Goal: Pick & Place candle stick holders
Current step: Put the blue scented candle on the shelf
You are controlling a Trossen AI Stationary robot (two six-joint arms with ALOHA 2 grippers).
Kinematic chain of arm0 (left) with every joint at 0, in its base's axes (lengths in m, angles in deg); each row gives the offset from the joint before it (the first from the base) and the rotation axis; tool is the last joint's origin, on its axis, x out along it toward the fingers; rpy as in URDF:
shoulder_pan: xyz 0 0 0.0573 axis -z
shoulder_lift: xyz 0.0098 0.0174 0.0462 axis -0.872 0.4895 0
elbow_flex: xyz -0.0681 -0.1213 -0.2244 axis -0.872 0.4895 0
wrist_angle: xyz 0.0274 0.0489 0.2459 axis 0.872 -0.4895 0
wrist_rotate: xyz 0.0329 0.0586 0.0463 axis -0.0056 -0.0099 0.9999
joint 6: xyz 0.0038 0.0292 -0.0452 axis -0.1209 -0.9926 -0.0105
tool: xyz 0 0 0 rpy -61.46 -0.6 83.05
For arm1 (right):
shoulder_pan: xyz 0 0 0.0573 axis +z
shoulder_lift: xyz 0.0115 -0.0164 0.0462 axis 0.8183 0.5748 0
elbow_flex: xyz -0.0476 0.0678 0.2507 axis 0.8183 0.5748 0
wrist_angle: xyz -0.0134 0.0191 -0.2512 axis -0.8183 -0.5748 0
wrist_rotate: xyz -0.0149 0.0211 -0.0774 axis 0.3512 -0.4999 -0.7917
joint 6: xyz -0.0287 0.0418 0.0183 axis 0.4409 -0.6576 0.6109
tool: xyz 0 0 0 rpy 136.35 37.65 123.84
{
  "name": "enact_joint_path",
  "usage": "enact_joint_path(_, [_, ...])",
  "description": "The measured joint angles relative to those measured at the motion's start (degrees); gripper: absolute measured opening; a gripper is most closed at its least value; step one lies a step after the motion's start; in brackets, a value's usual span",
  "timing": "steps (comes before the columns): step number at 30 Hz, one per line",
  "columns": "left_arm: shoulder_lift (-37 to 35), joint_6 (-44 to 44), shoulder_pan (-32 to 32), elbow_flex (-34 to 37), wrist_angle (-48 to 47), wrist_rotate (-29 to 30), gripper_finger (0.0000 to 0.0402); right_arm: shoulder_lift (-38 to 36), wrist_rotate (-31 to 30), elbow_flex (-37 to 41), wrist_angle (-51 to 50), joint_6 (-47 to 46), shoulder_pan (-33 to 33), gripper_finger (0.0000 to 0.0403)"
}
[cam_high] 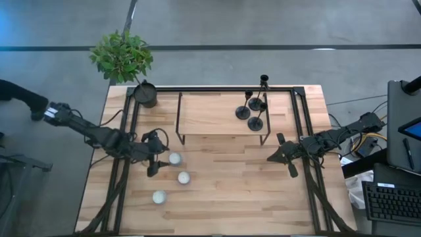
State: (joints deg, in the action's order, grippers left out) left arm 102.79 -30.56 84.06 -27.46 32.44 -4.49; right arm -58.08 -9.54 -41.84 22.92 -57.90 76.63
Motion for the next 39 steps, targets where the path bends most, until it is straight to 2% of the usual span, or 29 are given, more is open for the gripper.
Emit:
enact_joint_path(10, [3.19, 0.02, -3.13, 0.26, 0.33, -2.67, 0.0375, 0.02, 0.0, 0.0, 0.0, 0.0, 0.0, 0.0008])
enact_joint_path(14, [7.02, 0.7, -4.86, 0.75, 0.59, -6.45, 0.0374, 0.02, 0.0, 0.02, 0.0, 0.0, 0.0, 0.0008])
enact_joint_path(18, [10.28, -0.55, -5.86, 0.97, 2.91, -6.8, 0.0374, 0.02, 0.0, 0.04, 0.0, 0.0, 0.0, 0.0008])
enact_joint_path(22, [12.12, -1.05, -7.99, 0.97, 4.22, -6.94, 0.0374, 0.02, 0.0, 0.06, 0.0, 0.0, 0.0, 0.0008])
enact_joint_path(27, [14.43, -0.68, -10.54, 1.05, 3.89, -10.46, 0.0372, 0.02, 0.0, 0.09, -0.02, 0.0, -0.02, 0.0008])
enact_joint_path(39, [19.66, -1.79, -12.31, 1.08, 6.19, -15.0, 0.0377, 0.04, -0.02, 0.09, 0.0, 0.0, -0.02, 0.0008])
